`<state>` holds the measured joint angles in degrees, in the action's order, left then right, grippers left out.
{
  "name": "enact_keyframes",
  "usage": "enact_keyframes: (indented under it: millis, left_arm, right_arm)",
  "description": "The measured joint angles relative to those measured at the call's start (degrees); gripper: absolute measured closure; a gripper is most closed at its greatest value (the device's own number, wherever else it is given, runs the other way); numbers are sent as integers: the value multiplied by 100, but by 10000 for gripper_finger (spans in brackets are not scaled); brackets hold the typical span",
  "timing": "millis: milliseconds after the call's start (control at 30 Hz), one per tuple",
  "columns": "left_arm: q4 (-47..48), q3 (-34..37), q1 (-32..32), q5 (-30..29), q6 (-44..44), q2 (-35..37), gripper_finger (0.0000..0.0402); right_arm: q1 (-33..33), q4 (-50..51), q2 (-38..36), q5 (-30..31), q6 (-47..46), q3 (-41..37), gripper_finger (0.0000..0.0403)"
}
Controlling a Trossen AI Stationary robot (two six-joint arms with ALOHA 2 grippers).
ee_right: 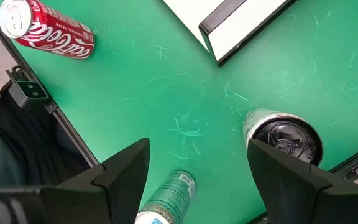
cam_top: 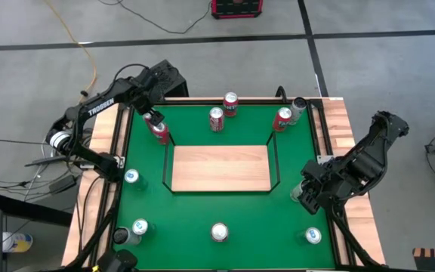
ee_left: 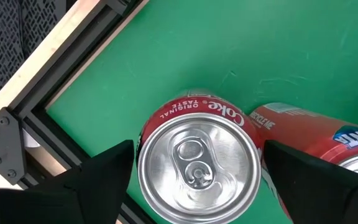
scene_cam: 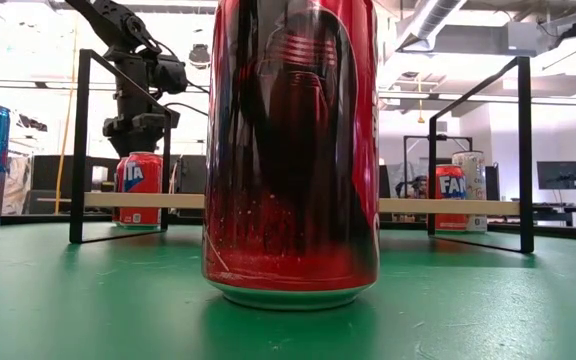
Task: Place canned beverage on shelf
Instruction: Put the top left red and white soda can on the shelf
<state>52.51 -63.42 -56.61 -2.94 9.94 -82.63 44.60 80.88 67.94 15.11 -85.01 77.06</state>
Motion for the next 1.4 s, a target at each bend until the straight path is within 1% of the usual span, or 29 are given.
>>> enact_keyframes:
  millis: [167, 233, 533, 700, 833, 967, 1033, 1133, 1267, 1400]
  left_arm:
    - [-18, 0, 1, -32, 9, 1, 116]
    - [-27, 0, 1, -42, 6, 2, 129]
    - [1, -89, 1, -66, 261, -10, 126]
    - [250, -688, 15, -97, 233, -11, 128]
    - [636, -1356, 132, 60, 59, -9, 128]
    - [843, -2084, 466, 285, -131, -7, 128]
    - [860, -2423, 697, 344, -261, -7, 128]
    - [857, -2839, 1108, 599, -382, -2, 128]
    - [868, -3142, 1801, 864, -544, 4, 128]
    - [963, -3224, 2487, 866, -733, 4, 128]
  right_arm:
    - [0, 0, 0, 0, 0, 0, 106]
    - [0, 0, 0, 0, 0, 0, 106]
    - [0, 0, 0, 0, 0, 0, 106]
    - [0, 0, 0, 0, 2, 0, 106]
    - [1, 0, 0, 0, 2, 0, 106]
    - [0, 0, 0, 0, 5, 0, 106]
    - [0, 2, 0, 0, 42, 0, 106]
    - [2, 2, 0, 0, 107, 0, 106]
    - [2, 0, 0, 0, 139, 0, 106]
    - [2, 2, 0, 0, 153, 0, 106]
